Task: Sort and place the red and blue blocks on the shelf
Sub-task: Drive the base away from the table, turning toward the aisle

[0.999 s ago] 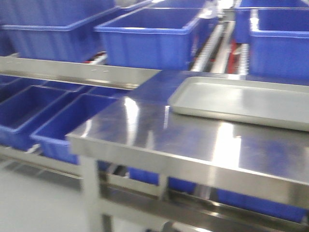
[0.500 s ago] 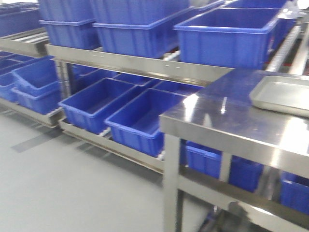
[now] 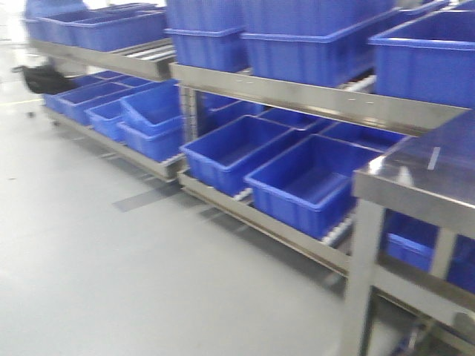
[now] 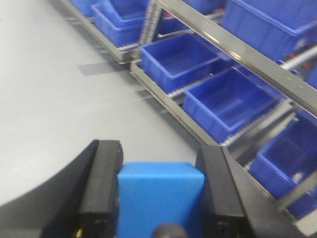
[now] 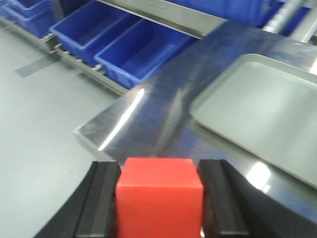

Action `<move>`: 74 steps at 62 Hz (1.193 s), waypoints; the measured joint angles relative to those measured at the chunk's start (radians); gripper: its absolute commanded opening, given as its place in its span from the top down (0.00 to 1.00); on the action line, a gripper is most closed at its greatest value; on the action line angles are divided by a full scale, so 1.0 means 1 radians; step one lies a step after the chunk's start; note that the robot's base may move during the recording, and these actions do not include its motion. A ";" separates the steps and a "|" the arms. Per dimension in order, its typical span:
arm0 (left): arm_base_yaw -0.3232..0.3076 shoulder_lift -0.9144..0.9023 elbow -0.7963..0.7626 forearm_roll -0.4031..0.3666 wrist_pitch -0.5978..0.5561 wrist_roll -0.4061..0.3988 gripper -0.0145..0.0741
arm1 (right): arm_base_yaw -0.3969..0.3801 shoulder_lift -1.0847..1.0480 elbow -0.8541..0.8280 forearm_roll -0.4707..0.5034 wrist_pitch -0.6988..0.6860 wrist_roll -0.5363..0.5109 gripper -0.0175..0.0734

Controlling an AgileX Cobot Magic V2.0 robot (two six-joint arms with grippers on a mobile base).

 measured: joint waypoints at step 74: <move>0.000 0.000 0.000 0.000 0.000 0.000 0.70 | 0.000 0.000 0.000 0.000 0.000 0.000 0.74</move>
